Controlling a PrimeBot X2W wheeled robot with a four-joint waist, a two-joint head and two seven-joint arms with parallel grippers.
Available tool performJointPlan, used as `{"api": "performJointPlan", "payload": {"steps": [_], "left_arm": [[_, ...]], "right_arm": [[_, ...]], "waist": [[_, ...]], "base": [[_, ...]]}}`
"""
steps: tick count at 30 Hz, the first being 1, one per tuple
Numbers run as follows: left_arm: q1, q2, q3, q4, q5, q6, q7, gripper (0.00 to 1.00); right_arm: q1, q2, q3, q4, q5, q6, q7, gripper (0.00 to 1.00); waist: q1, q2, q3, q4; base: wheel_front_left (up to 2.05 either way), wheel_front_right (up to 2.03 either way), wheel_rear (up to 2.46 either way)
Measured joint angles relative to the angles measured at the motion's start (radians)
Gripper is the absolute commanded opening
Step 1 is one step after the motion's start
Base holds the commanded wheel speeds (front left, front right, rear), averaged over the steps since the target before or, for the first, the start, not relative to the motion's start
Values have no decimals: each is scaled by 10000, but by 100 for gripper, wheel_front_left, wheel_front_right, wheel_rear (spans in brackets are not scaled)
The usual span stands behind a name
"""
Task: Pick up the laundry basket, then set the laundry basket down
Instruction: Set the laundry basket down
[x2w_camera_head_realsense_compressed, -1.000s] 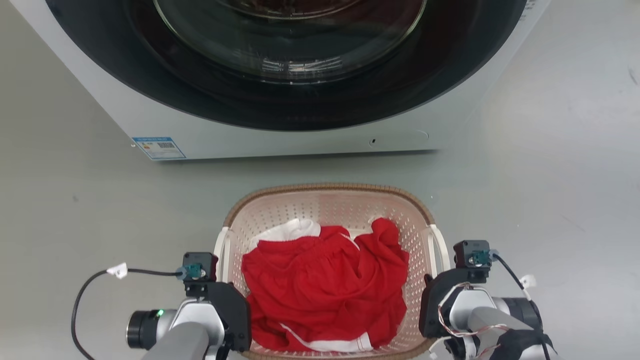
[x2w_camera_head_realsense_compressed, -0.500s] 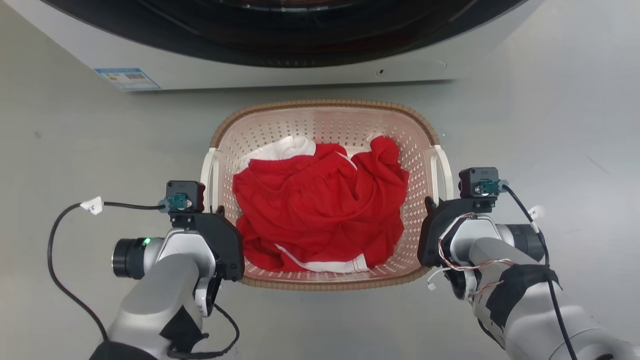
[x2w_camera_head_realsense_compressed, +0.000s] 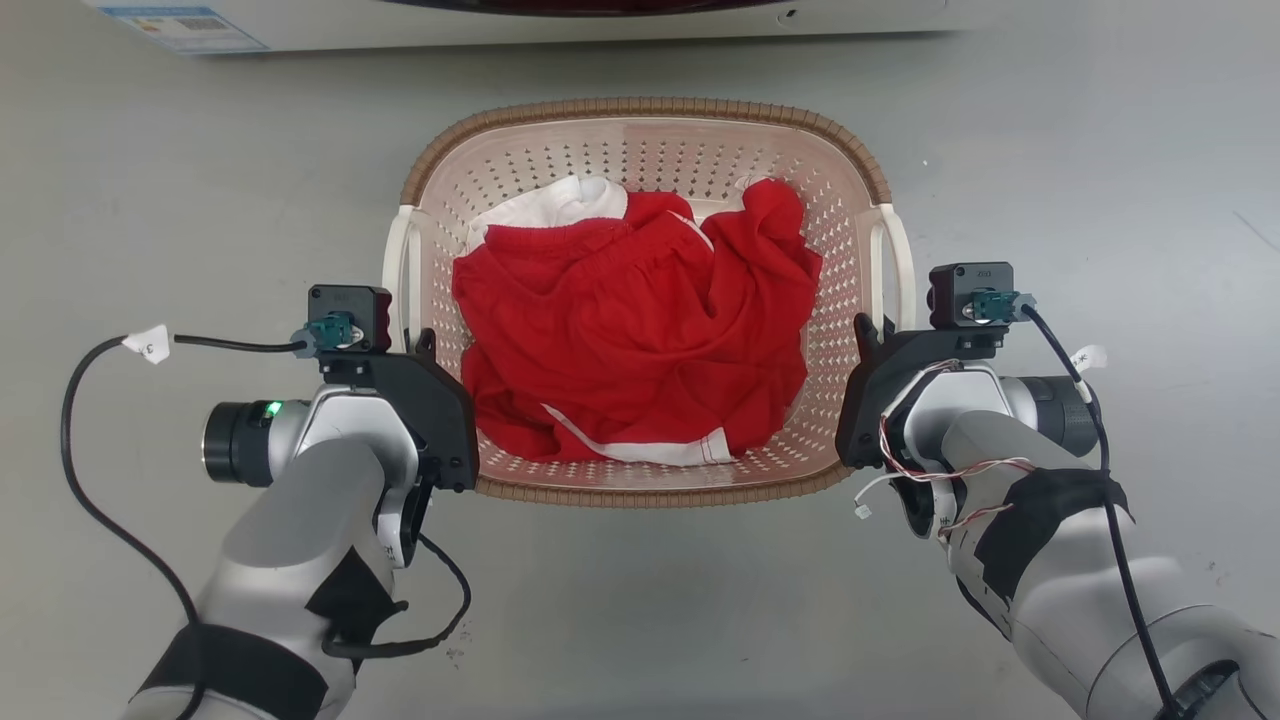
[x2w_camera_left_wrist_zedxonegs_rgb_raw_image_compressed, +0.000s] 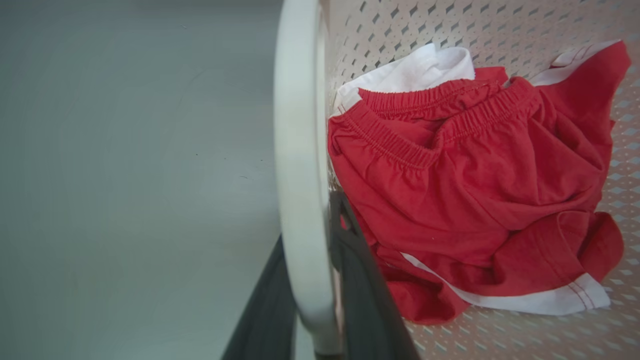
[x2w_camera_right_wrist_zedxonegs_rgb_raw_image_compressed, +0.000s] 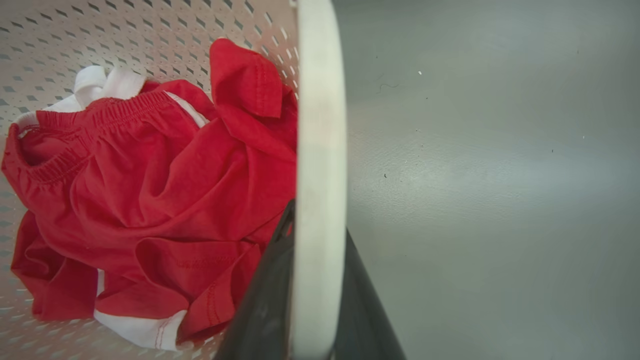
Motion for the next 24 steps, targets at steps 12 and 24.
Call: {"api": "performJointPlan", "payload": {"steps": [12,24], "left_arm": [[-399,-36,-10,259,29,-84,-362,71],[-534,-127,-35,639,92,-107,-660,100]], "right_arm": [[-235,2,42,46,-31,0,-408,100],[-219,59,119,311,-56,38,-706,100]], "waist": [[-1,0,612,42],[-2,-2,453,84]], "base": [[0,0,0],[0,0,0]]}}
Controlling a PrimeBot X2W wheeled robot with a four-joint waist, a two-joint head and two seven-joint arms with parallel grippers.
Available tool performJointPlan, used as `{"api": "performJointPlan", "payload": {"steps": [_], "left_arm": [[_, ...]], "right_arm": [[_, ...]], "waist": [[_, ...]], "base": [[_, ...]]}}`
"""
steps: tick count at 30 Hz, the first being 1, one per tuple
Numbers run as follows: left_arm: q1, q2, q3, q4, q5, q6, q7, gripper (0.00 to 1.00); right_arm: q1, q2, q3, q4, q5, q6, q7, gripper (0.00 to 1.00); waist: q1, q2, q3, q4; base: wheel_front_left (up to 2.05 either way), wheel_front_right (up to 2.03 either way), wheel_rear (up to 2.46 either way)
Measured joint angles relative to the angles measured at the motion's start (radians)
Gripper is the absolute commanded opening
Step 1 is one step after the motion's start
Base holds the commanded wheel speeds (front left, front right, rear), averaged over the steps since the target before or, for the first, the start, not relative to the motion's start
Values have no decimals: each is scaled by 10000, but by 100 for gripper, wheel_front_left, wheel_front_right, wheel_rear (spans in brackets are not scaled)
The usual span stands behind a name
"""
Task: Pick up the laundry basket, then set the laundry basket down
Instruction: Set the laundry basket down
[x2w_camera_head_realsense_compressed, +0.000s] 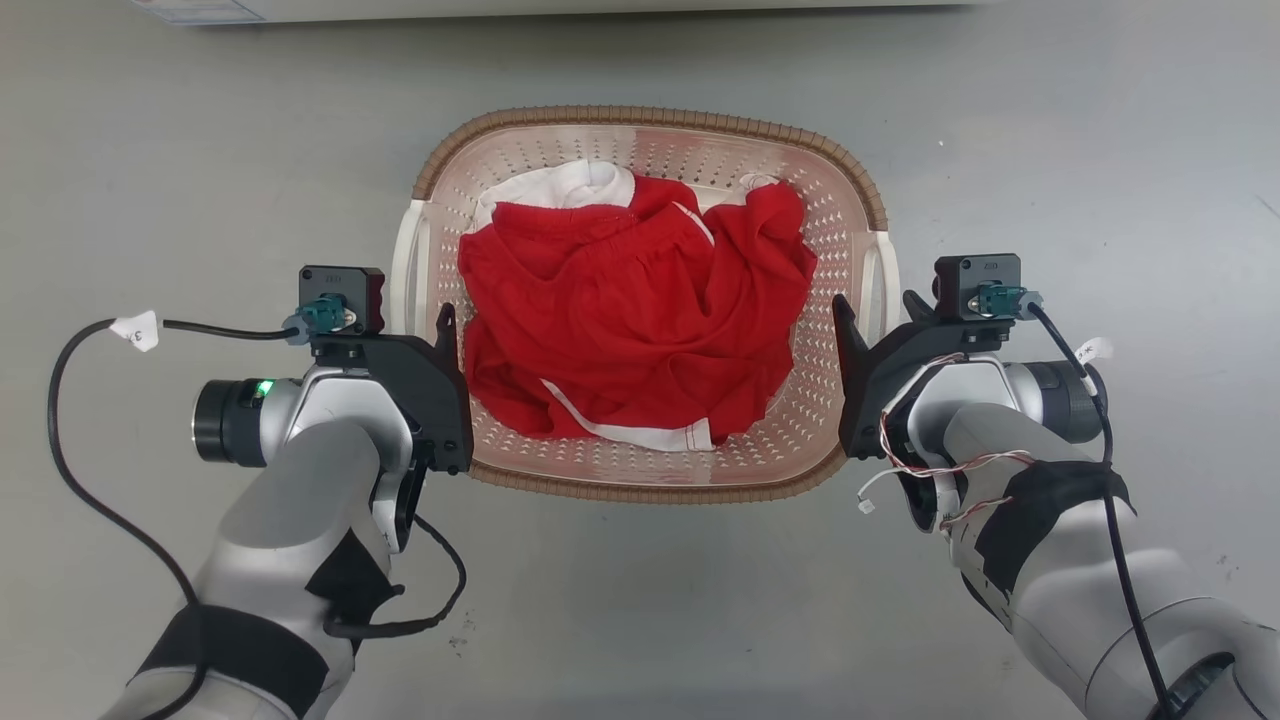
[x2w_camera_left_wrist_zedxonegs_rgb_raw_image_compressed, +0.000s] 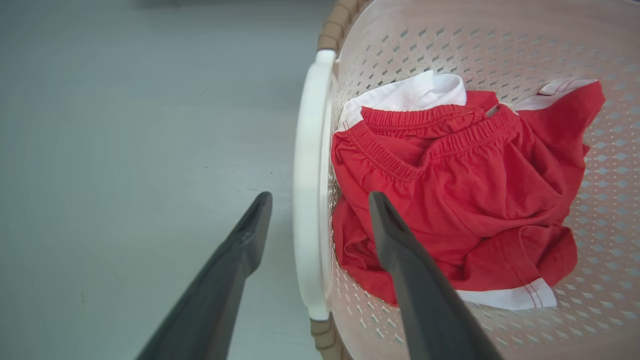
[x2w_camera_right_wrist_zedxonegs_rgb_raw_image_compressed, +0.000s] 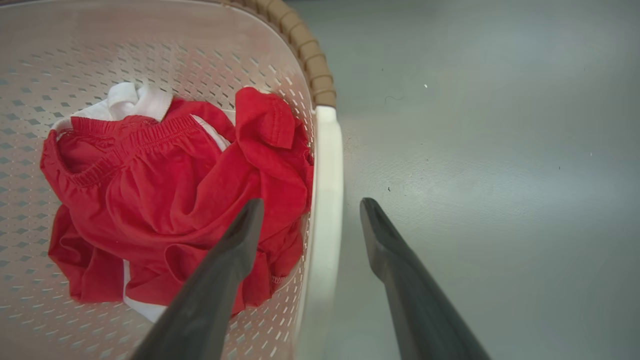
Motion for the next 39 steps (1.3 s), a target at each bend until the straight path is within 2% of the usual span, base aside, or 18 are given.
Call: {"api": "performJointPlan", "payload": {"steps": [6,12,15,24,35,39], "left_arm": [[77,-8,-2,203,0,-71,-242,100],[515,19,35,270,0,-98,-993,100],[771,29,33,249,12,-257,-1371,100],[1450,268,121,-40,119,-604,-1601,100],[2771,535,591,-1089,276,-579,-1601,100],[3545,577,779,-1611,424,-370,-1601,100]], "right_arm": [[35,2,10,144,0,0,-174,100],[45,4,12,157,-2,0,-662,100],[62,6,272,209,-414,0,-963,100],[628,12,205,8,-414,2,-1227,100],[1979,25,-454,-644,-489,15,-1227,100],[2573,25,-844,-961,-573,15,-1227,100]], "waist": [[-1,0,-390,17],[-1,0,-992,17],[-1,0,-1425,10],[-2,0,-2607,-37],[-3,-1,-4049,-110],[-3,-1,-4637,-131]], "base": [[0,0,0],[0,0,0],[0,0,0],[0,0,0],[0,0,0],[0,0,0]]}}
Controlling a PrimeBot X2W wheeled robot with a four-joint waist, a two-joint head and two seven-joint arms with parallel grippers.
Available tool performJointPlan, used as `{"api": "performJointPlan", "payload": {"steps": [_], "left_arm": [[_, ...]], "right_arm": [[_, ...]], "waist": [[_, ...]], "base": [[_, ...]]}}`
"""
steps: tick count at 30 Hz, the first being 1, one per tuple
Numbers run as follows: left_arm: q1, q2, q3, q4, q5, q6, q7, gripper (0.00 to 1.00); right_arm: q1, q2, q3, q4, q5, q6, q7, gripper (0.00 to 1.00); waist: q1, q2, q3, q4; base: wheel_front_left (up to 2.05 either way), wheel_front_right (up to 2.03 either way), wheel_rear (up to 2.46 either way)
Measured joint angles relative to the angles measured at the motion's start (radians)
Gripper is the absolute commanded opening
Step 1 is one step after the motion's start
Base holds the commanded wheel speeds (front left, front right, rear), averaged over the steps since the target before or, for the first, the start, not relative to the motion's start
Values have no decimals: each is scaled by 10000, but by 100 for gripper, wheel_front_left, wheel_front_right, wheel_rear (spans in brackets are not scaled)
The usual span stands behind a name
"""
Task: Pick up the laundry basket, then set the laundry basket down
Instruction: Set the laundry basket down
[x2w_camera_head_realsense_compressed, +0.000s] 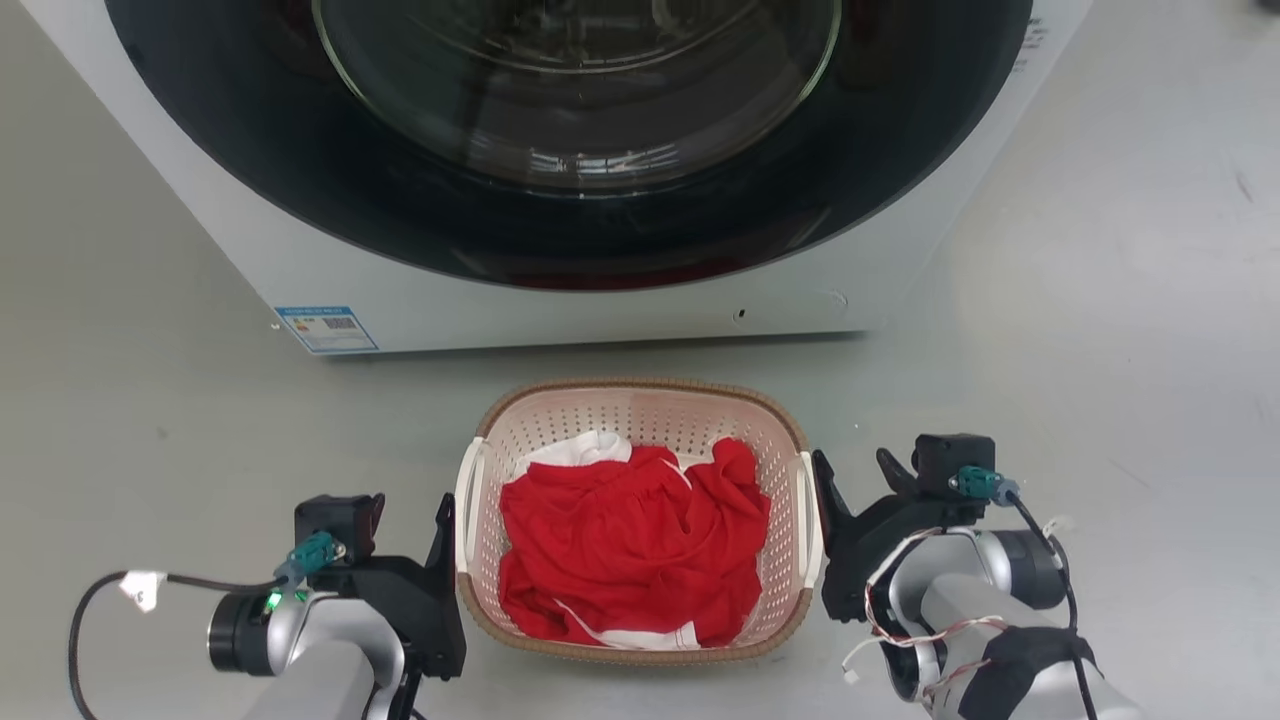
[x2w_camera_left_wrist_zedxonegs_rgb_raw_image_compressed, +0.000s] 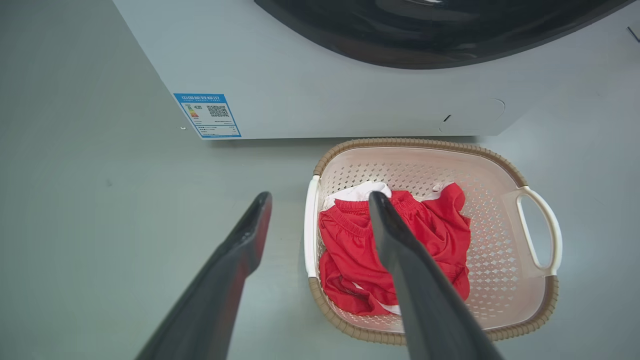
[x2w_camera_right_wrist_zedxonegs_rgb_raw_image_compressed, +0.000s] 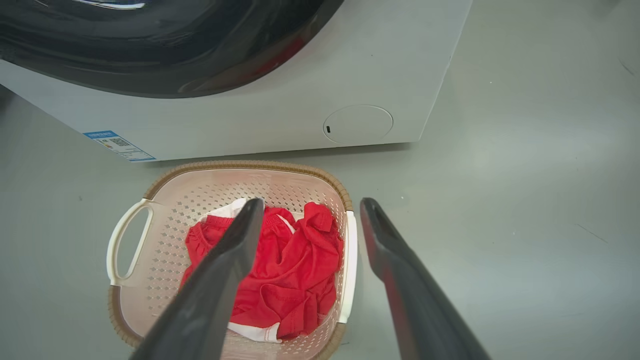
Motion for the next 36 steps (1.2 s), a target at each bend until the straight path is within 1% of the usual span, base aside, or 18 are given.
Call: {"api": "performJointPlan", "payload": {"steps": [10,15,20,27,36], "left_arm": [[1845,13,759,-1461,201,485,0,100],[2748,46,966,-2349,677,577,0,100],[3639,211,1143,-3202,1099,665,0,100],[4932,291,1522,-4479,1459,756,2,100],[5931,270,2167,-5898,1965,834,0,100]], "right_arm": [[1735,-107,-869,-972,-573,0,0,100],[2554,-242,-1413,-1565,-982,-2,0,100],[3339,-313,-2071,-2019,-1446,-2,0,100],[4529,-389,-2978,-2830,-2353,-2,0,100],[5840,-395,-4036,-4199,-3728,-2,0,100]], "waist": [[0,0,-1472,-35],[0,0,-2130,-5],[1,0,-2679,53],[0,0,-3204,138],[2,1,-3530,167]], "base": [[0,0,0],[0,0,0],[0,0,0],[0,0,0],[0,0,0]]}}
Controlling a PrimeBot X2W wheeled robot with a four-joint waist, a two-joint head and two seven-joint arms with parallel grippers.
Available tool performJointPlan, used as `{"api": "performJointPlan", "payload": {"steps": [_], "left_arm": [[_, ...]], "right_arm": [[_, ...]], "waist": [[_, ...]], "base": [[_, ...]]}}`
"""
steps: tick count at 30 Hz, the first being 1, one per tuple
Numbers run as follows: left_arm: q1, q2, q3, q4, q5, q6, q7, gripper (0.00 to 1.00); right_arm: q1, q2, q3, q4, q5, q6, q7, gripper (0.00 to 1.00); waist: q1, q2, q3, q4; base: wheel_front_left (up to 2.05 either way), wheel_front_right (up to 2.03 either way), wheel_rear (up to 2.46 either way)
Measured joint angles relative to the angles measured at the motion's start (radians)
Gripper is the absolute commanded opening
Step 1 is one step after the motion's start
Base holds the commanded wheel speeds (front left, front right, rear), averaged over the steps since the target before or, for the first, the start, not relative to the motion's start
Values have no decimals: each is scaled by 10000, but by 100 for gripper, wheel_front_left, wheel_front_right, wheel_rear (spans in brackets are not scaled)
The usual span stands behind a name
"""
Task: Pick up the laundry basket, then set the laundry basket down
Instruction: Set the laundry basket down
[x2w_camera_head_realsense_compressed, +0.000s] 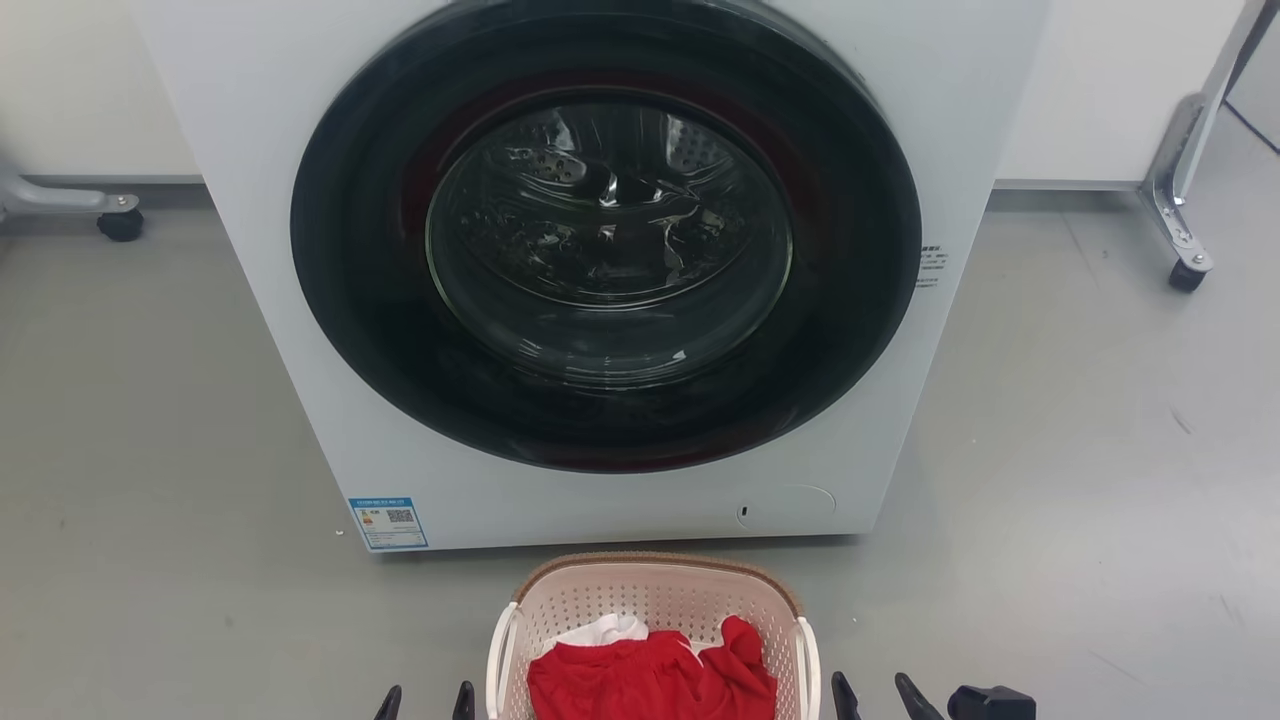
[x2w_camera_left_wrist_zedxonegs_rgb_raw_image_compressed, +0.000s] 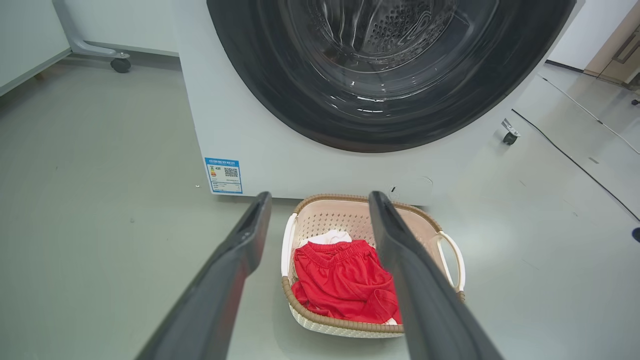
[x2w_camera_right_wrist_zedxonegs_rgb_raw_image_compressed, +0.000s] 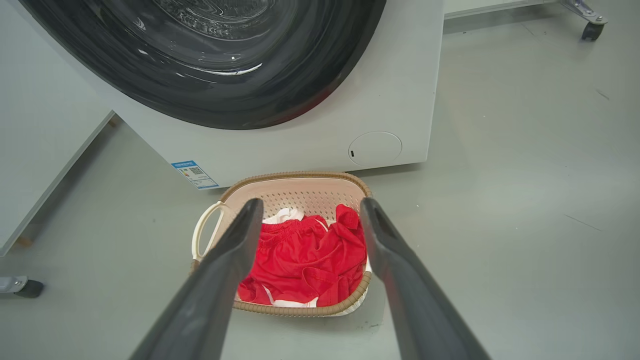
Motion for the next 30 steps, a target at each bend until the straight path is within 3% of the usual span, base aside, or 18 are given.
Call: {"api": "performJointPlan", "payload": {"steps": [13,30], "left_arm": [[890,-73,819,-1442,763,10,0,100],[1373,-230,1358,-2002,1499,10,0,100]], "right_arm": [[1549,199,-1741,-1962,-1979,-2,-2,100],[2531,393,-2744,-3603,-3676,-12,-2,100]], "waist": [[0,0,-294,-153],[0,0,-246,-170]], "base": [[0,0,0],[0,0,0]]}}
